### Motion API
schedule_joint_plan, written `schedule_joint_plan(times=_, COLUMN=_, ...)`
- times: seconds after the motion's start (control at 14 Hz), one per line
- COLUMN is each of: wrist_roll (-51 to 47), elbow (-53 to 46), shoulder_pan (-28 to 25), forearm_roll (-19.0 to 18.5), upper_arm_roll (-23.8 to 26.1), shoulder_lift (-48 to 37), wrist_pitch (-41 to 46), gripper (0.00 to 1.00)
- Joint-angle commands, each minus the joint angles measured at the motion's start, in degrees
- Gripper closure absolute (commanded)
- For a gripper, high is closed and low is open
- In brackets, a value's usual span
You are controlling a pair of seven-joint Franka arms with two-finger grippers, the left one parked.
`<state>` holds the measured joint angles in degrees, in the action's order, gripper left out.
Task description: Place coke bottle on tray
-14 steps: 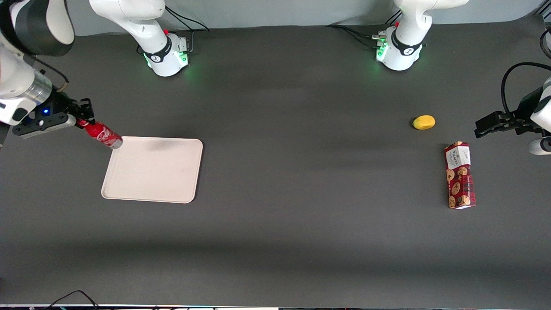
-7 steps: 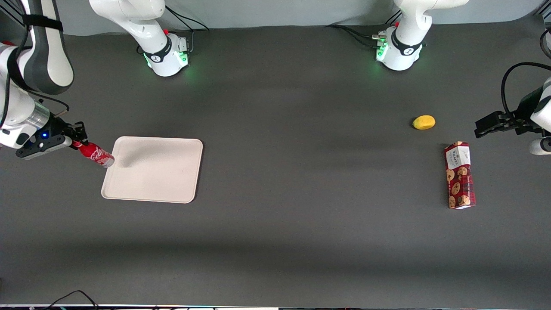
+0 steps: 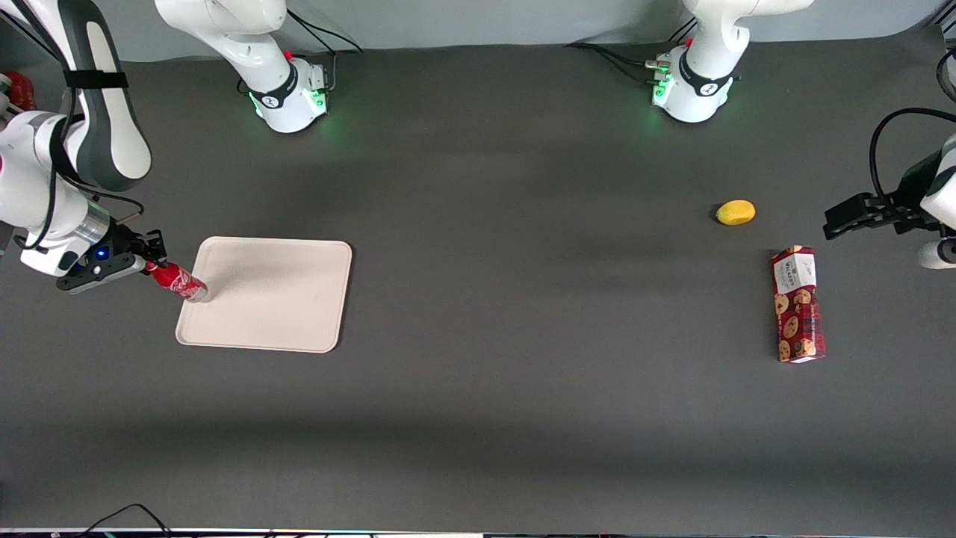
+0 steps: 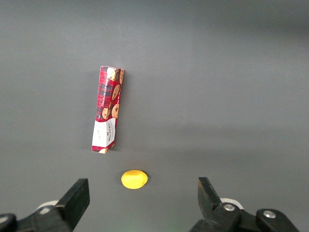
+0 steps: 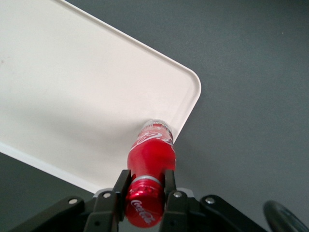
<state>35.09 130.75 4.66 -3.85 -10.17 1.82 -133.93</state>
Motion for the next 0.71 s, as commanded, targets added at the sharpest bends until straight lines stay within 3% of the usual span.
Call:
schedule_joint_plan(times=0.0, wrist_roll=-0.02, elbow=-0.15, shoulder_pan=-0.35, forearm_roll=-0.11, upper_arm_roll=-0.11, shoulder_lift=0.64, wrist_pitch=-1.59, gripper=1.00)
schedule_joint_plan(times=0.36, wrist_roll=-0.19, elbow=-0.15, shoulder_pan=-0.61, forearm_roll=2.17, upper_arm_roll=-0.03, shoulder_lift=1.96, wrist_pitch=-2.65, gripper=0.87)
schedule_joint_plan(times=0.43, wrist_roll=-0.19, elbow=-0.24, shoulder_pan=-0.61, forearm_roll=2.18, upper_arm_roll=-0.03, shoulder_lift=2.13, wrist_pitch=-2.65, gripper=0.69)
schedule_joint_plan(times=0.57, wrist_roll=-0.19, elbow=-0.24, shoulder_pan=-0.61, forearm_roll=2.44, upper_arm_roll=-0.03, shoulder_lift=2.31, wrist_pitch=-2.74, gripper=0.14)
schedule_joint_plan(times=0.64, wrist_roll=-0.19, elbow=-0.24, shoulder_pan=-0.61, forearm_roll=3.57, upper_arm_roll=-0.03, shoulder_lift=2.31, wrist_pitch=-2.74, gripper=0.00)
